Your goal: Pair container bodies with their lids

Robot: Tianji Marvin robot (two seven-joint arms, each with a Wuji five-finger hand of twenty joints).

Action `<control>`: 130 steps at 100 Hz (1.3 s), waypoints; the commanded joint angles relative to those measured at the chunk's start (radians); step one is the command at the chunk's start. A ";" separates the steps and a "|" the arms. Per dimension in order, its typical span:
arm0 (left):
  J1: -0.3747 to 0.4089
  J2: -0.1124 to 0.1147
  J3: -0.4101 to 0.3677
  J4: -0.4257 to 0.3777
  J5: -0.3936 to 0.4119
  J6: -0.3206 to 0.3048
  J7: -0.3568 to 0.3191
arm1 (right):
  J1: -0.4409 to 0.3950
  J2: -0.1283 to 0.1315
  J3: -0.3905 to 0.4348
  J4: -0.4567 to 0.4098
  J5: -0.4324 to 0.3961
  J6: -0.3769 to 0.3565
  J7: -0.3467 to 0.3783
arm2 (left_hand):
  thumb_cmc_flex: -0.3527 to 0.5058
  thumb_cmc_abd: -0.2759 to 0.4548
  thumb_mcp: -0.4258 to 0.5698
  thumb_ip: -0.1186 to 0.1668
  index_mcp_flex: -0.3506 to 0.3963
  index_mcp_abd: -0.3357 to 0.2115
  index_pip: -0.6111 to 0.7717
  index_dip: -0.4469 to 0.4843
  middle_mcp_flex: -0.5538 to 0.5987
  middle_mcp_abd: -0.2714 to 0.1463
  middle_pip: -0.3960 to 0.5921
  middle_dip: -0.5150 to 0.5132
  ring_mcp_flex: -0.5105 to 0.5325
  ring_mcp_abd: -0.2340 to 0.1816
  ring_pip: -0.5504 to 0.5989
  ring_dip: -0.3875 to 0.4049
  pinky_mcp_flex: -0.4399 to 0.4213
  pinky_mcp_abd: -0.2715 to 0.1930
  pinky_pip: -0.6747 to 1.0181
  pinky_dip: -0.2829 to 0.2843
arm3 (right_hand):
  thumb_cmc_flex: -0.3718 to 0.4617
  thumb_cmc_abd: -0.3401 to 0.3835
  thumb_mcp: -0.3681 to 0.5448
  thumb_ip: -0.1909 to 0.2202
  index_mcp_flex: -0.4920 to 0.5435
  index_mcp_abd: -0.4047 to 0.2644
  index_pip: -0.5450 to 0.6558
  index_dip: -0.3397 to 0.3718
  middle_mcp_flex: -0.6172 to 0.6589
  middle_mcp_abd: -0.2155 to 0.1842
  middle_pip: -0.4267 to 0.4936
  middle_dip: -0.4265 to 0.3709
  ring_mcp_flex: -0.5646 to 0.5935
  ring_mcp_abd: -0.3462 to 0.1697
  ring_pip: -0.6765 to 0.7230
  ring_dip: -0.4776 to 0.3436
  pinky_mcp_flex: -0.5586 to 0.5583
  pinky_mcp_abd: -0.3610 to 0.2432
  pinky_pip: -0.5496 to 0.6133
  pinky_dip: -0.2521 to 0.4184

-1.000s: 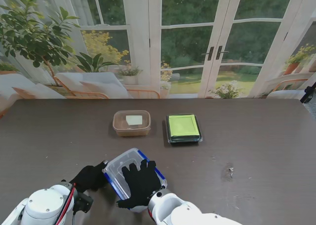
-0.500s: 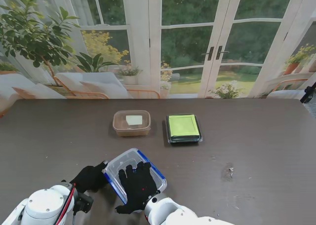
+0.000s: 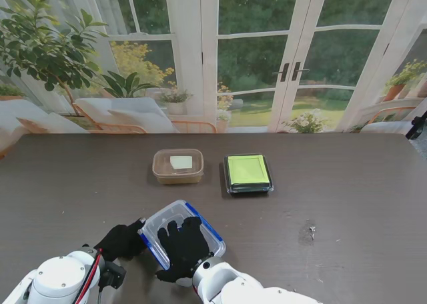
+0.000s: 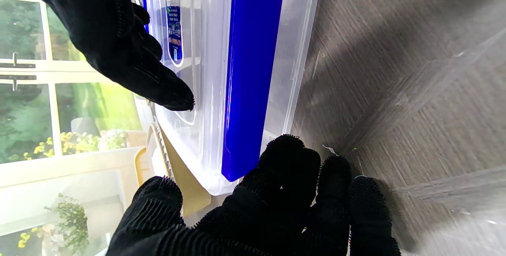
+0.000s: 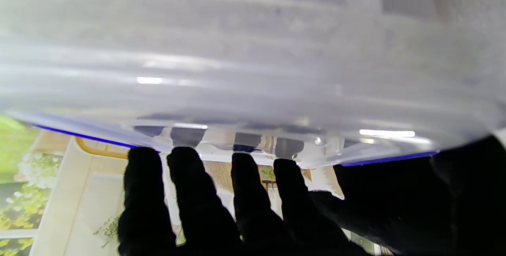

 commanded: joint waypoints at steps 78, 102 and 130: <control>0.023 -0.011 -0.009 -0.028 0.002 -0.027 -0.002 | -0.005 -0.011 -0.024 0.115 0.089 -0.045 0.029 | 0.036 -0.017 -0.003 -0.003 -0.013 -0.074 -0.005 -0.005 0.029 0.007 -0.007 -0.011 0.016 0.050 -0.039 -0.019 -0.017 -0.014 -0.013 -0.005 | 0.439 0.010 -0.177 0.036 0.409 -0.252 0.156 0.132 0.355 -0.288 0.069 0.037 0.333 -0.154 0.228 0.080 0.252 -0.023 0.157 -0.050; 0.028 -0.012 -0.014 -0.031 0.002 -0.039 0.003 | -0.019 -0.022 -0.015 0.154 0.098 -0.071 -0.018 | 0.037 -0.019 -0.003 -0.002 -0.019 -0.076 -0.010 -0.007 0.029 0.006 -0.007 -0.010 0.015 0.050 -0.039 -0.019 -0.017 -0.014 -0.013 -0.005 | 0.547 -0.060 -0.210 -0.001 0.500 -0.278 0.175 0.128 0.458 -0.297 0.063 0.043 0.425 -0.167 0.254 0.094 0.340 -0.032 0.196 -0.074; 0.044 -0.012 -0.027 -0.049 0.013 -0.052 0.012 | -0.025 -0.027 -0.010 0.181 0.114 -0.093 -0.038 | 0.039 -0.021 -0.003 -0.003 -0.032 -0.078 -0.020 -0.011 0.032 0.007 -0.006 -0.010 0.018 0.051 -0.038 -0.019 -0.017 -0.014 -0.013 -0.005 | 0.376 -0.248 0.580 -0.196 0.553 -0.311 0.280 -0.016 0.545 -0.315 0.040 0.035 0.501 -0.188 0.260 0.104 0.418 -0.060 0.230 -0.135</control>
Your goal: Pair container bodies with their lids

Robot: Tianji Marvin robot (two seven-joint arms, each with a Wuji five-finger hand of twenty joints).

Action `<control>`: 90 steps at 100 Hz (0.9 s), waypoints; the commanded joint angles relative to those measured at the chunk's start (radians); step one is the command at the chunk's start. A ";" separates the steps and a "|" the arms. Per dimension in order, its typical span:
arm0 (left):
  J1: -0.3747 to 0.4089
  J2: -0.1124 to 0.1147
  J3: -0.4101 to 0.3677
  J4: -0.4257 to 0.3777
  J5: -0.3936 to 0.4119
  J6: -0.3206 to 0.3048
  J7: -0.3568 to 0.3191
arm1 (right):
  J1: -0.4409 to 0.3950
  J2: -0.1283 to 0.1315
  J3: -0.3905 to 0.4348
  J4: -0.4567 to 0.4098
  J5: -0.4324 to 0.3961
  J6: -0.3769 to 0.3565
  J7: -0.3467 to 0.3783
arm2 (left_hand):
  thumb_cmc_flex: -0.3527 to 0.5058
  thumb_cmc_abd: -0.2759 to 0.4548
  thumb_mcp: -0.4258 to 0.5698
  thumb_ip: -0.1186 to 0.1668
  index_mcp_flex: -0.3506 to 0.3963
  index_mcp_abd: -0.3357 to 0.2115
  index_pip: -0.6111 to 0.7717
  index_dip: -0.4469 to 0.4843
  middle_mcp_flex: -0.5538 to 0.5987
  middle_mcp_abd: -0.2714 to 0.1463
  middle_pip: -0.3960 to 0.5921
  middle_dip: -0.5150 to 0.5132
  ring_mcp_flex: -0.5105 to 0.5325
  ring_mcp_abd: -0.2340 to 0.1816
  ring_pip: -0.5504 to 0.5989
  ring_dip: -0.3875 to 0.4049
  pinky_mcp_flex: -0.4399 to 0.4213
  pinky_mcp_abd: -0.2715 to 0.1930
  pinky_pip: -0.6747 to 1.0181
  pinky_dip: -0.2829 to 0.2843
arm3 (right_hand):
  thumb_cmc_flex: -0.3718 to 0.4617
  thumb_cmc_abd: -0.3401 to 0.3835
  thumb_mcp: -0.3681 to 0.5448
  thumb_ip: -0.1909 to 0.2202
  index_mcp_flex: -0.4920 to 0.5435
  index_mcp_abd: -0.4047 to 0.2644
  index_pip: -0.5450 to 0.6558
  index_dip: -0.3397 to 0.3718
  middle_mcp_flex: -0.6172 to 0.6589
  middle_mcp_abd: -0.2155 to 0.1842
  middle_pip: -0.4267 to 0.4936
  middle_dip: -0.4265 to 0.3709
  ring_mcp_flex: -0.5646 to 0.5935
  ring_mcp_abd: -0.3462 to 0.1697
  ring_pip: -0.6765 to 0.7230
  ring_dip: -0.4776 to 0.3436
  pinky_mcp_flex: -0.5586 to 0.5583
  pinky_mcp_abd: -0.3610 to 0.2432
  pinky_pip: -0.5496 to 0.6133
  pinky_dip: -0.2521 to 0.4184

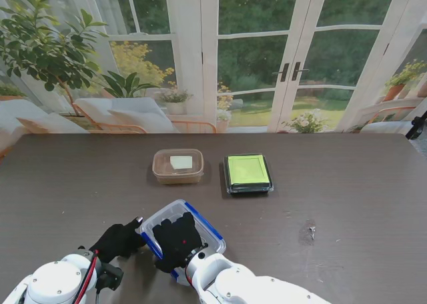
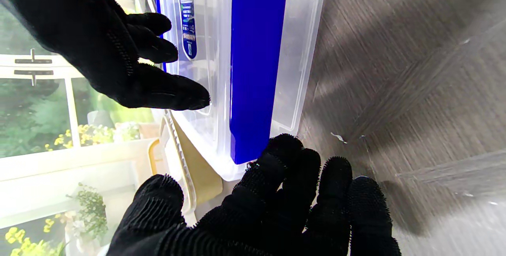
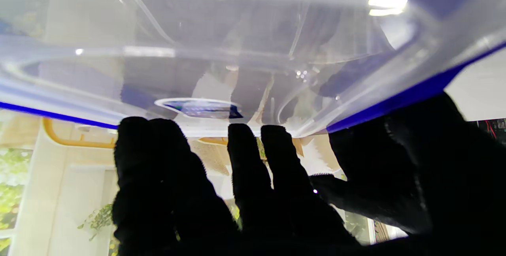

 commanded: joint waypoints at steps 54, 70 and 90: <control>0.022 -0.005 -0.023 -0.049 0.060 -0.042 0.005 | -0.052 0.023 -0.014 0.100 0.040 -0.037 0.060 | 0.032 -0.022 -0.003 -0.003 -0.074 -0.110 -0.058 -0.054 0.019 0.003 -0.033 -0.129 0.023 0.040 -0.114 -0.079 -0.010 -0.008 -0.093 -0.058 | -0.070 0.003 0.278 0.141 0.084 -0.365 0.078 0.186 0.111 -0.280 0.091 0.042 0.175 -0.299 0.203 0.095 0.129 -0.104 0.019 -0.022; 0.019 0.001 -0.021 -0.055 0.108 -0.045 -0.006 | -0.070 0.018 0.030 0.084 0.048 -0.073 0.030 | 0.034 -0.026 -0.002 -0.004 -0.082 -0.128 -0.062 -0.061 0.007 -0.003 -0.045 -0.207 0.025 0.027 -0.178 -0.127 -0.008 -0.010 -0.154 -0.085 | -0.168 0.013 0.116 0.141 -0.042 -0.390 0.019 0.189 0.005 -0.261 0.080 0.039 0.074 -0.269 0.175 0.084 0.053 -0.082 -0.001 0.003; 0.017 0.004 -0.022 -0.067 0.141 -0.058 -0.002 | -0.095 0.007 0.085 0.055 0.051 -0.080 -0.018 | 0.035 -0.033 -0.003 -0.005 -0.094 -0.149 -0.068 -0.069 -0.004 -0.009 -0.056 -0.274 0.028 0.019 -0.232 -0.160 -0.008 -0.014 -0.197 -0.099 | -0.193 0.050 0.021 0.150 -0.107 -0.388 0.001 0.183 -0.061 -0.260 0.077 0.035 0.025 -0.266 0.155 0.066 0.014 -0.078 -0.021 0.022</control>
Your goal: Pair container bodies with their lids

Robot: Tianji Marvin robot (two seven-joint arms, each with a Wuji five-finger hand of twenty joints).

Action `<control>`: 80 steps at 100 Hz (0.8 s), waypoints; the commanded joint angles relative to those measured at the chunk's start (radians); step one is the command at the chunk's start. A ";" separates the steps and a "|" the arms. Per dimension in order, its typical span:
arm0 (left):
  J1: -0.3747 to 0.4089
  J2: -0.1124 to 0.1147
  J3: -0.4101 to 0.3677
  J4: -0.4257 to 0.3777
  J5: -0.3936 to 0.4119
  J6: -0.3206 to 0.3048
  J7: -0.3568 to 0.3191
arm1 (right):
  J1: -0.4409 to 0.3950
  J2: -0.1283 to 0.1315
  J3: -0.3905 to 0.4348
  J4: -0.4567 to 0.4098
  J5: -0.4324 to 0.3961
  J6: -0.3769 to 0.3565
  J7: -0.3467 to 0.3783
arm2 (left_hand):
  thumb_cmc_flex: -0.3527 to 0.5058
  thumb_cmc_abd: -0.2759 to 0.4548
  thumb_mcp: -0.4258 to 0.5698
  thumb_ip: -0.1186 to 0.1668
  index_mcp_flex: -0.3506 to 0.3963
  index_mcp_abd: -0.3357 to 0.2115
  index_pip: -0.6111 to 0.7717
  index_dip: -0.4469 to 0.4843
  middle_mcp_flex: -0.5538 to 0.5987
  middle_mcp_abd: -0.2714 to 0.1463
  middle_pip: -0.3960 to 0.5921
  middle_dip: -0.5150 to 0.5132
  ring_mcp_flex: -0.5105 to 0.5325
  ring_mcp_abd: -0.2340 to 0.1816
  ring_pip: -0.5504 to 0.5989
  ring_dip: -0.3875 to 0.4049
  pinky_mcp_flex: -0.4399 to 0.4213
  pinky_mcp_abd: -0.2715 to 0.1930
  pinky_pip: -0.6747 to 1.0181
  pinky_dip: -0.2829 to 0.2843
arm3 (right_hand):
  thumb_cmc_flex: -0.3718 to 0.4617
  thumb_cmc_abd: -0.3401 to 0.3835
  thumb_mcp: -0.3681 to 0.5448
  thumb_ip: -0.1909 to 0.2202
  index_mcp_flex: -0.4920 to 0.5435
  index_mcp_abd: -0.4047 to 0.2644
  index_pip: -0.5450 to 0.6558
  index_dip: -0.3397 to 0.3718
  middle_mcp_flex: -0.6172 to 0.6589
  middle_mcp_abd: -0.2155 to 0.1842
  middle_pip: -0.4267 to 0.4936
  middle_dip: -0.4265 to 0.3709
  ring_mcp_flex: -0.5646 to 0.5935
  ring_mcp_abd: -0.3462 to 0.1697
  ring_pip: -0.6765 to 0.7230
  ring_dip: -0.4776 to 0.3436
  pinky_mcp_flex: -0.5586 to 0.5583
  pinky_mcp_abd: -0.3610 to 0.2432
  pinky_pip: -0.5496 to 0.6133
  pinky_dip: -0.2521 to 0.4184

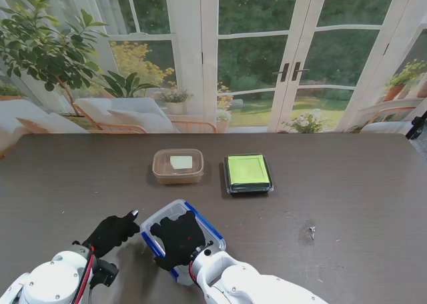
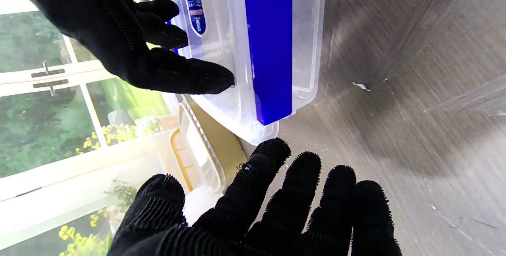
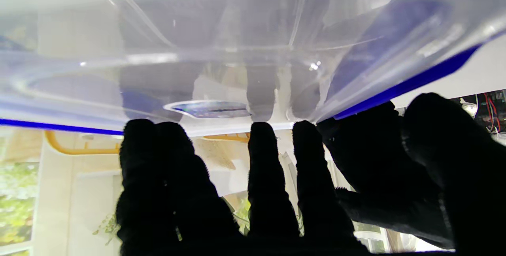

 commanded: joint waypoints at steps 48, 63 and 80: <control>-0.029 0.007 0.010 -0.020 0.083 -0.087 -0.007 | -0.061 0.021 0.109 -0.034 0.033 -0.054 0.032 | 0.033 -0.050 -0.002 -0.004 -0.064 -0.109 -0.040 -0.051 -0.054 -0.045 -0.039 -0.190 0.000 -0.023 -0.140 -0.148 0.017 -0.021 -0.243 -0.060 | -0.045 0.090 -0.153 0.051 -0.046 -0.088 -0.015 0.000 -0.048 -0.055 0.021 0.015 0.013 -0.257 0.127 0.041 -0.027 -0.052 -0.063 0.024; -0.032 0.013 0.021 -0.025 0.128 -0.100 -0.014 | -0.076 0.030 0.144 -0.051 0.033 -0.082 0.039 | 0.035 -0.060 -0.001 -0.003 -0.076 -0.109 -0.044 -0.059 -0.067 -0.055 -0.045 -0.221 -0.024 -0.040 -0.167 -0.207 0.051 -0.017 -0.435 -0.084 | -0.054 0.113 -0.168 0.058 -0.052 -0.082 -0.017 -0.001 -0.048 -0.047 0.023 0.016 0.012 -0.268 0.127 0.040 -0.030 -0.065 -0.066 0.028; -0.032 0.023 0.032 -0.034 0.201 -0.120 -0.031 | -0.105 0.048 0.200 -0.078 0.026 -0.114 0.063 | 0.033 -0.086 0.000 0.000 -0.104 -0.106 -0.056 -0.067 -0.074 -0.072 -0.051 -0.238 -0.042 -0.058 -0.180 -0.238 0.034 -0.031 -0.493 -0.082 | -0.062 0.133 -0.177 0.067 -0.055 -0.057 -0.014 -0.001 -0.044 -0.026 0.024 0.016 0.023 -0.274 0.135 0.042 -0.019 -0.073 -0.057 0.037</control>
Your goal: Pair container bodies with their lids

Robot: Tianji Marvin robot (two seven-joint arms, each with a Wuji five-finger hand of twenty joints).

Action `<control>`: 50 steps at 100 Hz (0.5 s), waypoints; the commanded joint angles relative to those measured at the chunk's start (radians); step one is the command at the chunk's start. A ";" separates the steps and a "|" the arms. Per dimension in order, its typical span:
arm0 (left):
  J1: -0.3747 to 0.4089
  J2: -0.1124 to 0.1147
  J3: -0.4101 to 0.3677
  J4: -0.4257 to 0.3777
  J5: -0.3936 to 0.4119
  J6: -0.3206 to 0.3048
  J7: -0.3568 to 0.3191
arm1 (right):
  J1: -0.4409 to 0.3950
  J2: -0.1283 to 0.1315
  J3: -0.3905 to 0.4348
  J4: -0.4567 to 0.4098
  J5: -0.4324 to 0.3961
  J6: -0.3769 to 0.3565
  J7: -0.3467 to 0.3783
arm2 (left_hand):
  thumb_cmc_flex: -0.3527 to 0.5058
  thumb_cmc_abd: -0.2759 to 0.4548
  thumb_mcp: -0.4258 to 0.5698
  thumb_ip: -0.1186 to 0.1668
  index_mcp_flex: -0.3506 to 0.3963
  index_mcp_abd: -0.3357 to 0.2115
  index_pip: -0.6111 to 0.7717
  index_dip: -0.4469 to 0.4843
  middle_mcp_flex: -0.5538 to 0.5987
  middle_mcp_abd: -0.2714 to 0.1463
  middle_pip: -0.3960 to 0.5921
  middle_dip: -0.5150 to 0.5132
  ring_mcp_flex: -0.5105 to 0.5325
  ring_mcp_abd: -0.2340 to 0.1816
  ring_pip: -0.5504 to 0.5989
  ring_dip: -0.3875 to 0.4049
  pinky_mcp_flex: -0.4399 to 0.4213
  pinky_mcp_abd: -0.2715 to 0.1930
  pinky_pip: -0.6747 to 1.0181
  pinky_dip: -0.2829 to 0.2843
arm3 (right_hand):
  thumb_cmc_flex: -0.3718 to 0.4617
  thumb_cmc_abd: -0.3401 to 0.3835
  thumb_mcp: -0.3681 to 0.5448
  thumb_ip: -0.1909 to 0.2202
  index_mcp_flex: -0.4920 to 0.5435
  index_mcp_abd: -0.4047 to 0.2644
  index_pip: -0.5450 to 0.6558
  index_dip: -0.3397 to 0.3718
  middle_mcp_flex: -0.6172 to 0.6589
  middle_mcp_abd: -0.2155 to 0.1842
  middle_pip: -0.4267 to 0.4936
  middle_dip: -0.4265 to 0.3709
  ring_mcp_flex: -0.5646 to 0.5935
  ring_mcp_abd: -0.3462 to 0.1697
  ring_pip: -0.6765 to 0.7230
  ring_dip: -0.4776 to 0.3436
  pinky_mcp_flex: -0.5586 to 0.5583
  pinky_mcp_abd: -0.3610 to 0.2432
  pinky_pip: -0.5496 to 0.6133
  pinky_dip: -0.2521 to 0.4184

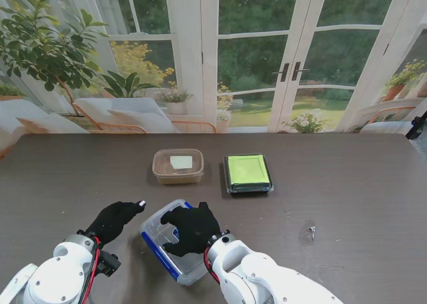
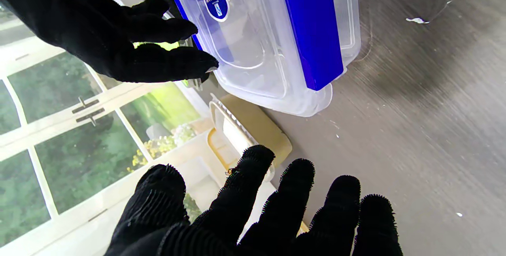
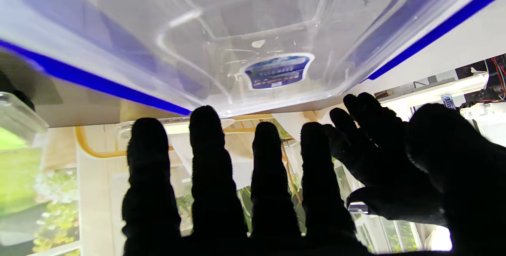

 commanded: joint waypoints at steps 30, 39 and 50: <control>-0.002 0.017 0.027 -0.014 0.127 -0.042 -0.041 | -0.075 0.044 0.137 -0.047 -0.015 -0.041 0.092 | 0.027 -0.084 0.006 0.008 -0.073 -0.013 -0.031 -0.019 -0.051 -0.043 -0.015 -0.025 -0.037 -0.041 -0.028 -0.039 -0.019 -0.048 -0.070 -0.039 | -0.069 0.060 -0.092 0.036 0.002 0.062 0.028 0.005 0.017 0.051 0.030 0.012 0.067 0.001 0.060 0.027 -0.006 -0.028 0.010 0.041; -0.007 0.023 0.030 -0.006 0.158 -0.047 -0.055 | -0.091 0.052 0.171 -0.052 -0.028 -0.040 0.113 | 0.032 -0.100 0.007 0.010 -0.093 -0.014 -0.038 -0.024 -0.068 -0.051 -0.019 -0.029 -0.040 -0.049 -0.028 -0.043 -0.021 -0.052 -0.075 -0.045 | -0.076 0.069 -0.099 0.038 0.013 0.074 0.032 0.007 0.036 0.061 0.042 0.017 0.084 0.004 0.076 0.035 0.002 -0.030 0.019 0.045; -0.020 0.029 0.033 0.009 0.187 -0.050 -0.074 | -0.113 0.061 0.215 -0.063 -0.053 -0.028 0.141 | 0.035 -0.127 0.007 0.011 -0.111 -0.016 -0.044 -0.029 -0.074 -0.060 -0.018 -0.031 -0.040 -0.054 -0.025 -0.046 -0.020 -0.055 -0.076 -0.048 | -0.088 0.083 -0.116 0.043 0.011 0.091 0.032 0.007 0.047 0.069 0.062 0.032 0.096 0.006 0.104 0.051 0.006 -0.030 0.030 0.048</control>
